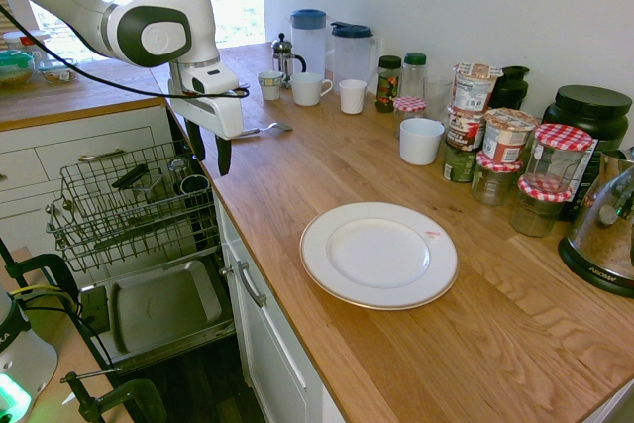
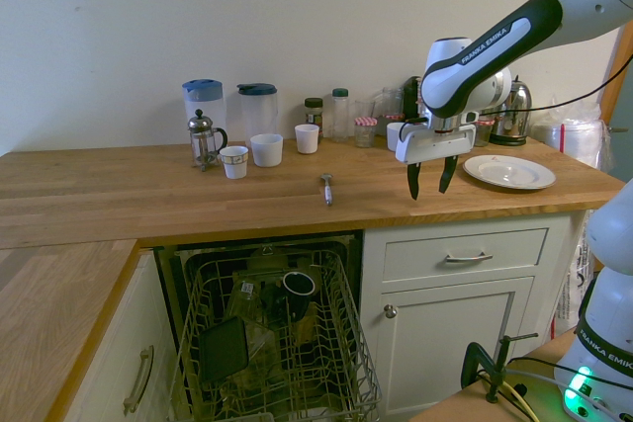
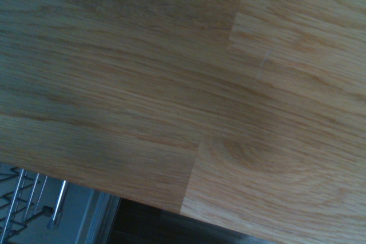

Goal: Put the spoon in the dishwasher

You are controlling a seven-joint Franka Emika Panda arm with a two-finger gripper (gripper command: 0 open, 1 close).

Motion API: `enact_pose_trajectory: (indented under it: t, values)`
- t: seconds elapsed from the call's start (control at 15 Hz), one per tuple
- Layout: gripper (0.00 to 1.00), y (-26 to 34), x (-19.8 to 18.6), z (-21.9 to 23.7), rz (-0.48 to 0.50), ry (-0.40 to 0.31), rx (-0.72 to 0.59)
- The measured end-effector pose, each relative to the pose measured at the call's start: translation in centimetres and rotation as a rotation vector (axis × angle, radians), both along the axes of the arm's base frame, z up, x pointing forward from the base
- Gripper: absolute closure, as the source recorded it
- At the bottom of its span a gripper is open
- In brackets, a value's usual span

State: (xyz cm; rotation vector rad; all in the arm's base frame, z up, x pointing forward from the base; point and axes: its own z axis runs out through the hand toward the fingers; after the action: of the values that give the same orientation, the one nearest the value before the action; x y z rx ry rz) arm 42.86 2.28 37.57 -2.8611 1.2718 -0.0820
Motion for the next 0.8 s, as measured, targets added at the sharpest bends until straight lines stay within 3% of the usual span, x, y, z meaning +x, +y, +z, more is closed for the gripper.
enact_pose_trajectory:
  t: [0.4,0.8]
  values:
    - [0.00,-0.1,0.5,0.4,-0.045,-0.005,0.032]
    - [0.00,4.5,5.2,2.0,-0.170,-0.058,0.041]
